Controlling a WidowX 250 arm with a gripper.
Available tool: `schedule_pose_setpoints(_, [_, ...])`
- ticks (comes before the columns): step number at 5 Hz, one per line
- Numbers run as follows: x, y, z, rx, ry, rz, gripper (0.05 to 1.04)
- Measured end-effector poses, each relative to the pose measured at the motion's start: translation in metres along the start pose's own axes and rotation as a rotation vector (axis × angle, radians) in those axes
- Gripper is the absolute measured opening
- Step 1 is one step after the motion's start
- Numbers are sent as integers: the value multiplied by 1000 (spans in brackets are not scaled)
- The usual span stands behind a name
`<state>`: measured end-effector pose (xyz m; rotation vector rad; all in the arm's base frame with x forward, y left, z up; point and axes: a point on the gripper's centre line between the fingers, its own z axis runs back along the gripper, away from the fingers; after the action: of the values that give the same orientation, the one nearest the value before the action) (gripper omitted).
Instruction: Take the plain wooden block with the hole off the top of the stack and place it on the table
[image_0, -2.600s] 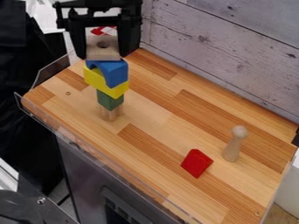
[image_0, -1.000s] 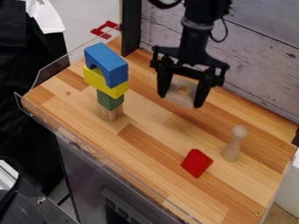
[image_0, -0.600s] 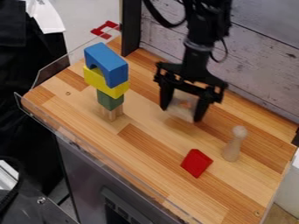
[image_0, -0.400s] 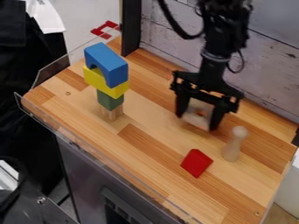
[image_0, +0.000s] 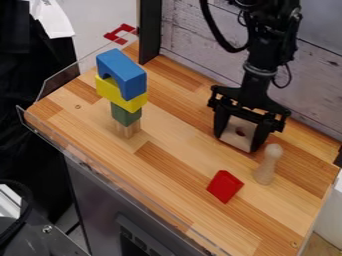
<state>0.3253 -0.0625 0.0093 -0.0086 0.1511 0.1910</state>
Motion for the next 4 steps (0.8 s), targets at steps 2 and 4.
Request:
schedule_pose_setpoints(2, [-3,8,8,3,-2,66,999])
schedule_pose_setpoints(4, [-10,22,77,-21,-151,86,999])
